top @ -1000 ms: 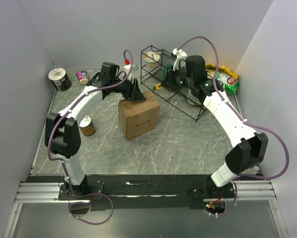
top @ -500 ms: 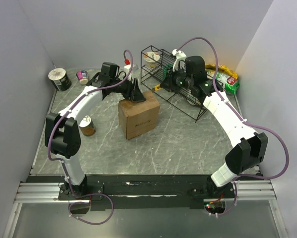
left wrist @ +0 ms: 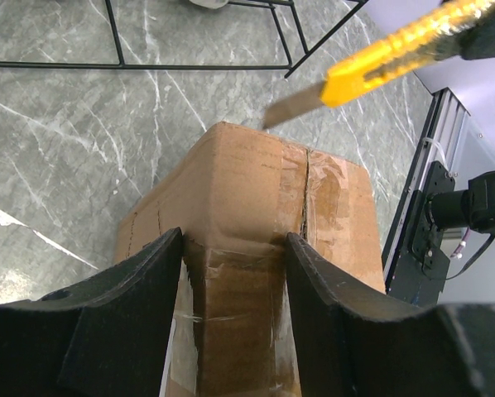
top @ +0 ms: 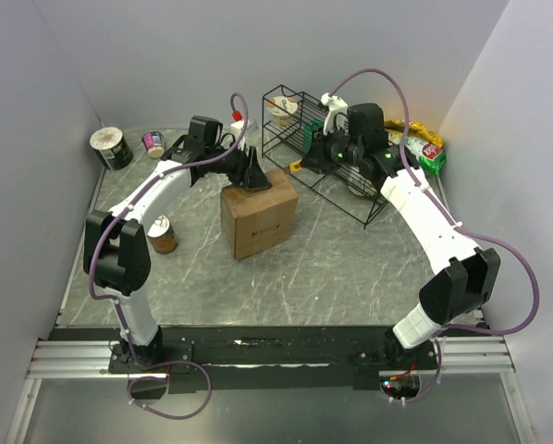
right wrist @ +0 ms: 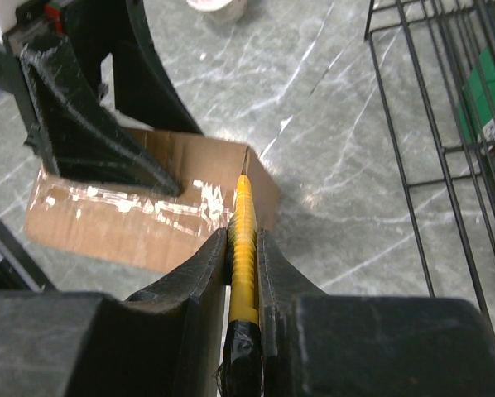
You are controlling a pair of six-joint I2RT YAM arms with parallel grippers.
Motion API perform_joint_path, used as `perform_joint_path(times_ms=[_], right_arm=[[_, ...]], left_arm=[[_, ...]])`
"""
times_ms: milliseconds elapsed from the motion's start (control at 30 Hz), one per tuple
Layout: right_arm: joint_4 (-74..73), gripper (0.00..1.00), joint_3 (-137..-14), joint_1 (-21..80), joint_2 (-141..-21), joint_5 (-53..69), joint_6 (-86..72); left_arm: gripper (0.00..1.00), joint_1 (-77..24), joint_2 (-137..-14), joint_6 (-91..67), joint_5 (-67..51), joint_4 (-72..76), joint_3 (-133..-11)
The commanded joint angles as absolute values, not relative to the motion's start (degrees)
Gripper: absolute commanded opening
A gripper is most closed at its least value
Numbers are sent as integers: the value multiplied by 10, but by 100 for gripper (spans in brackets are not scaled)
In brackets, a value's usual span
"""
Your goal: Unpack the express box
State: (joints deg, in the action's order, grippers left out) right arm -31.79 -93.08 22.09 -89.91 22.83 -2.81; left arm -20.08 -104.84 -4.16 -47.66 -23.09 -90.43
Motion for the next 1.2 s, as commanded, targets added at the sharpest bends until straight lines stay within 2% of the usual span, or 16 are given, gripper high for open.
perform_joint_path(times_ms=[0,633,1167], right_arm=[[-397,0,-970,214,-907,265,-21],[-464,0,-963,209,-888,289,-12],[-573,0,-1007,201,-890,303,47]], left_arm=[[55,-214,-1091,-27,-403,-302,-873],[50,-214,-1092,-40,-387,-296,-867],[49,-214,-1083,-38,-378,-292,-857]])
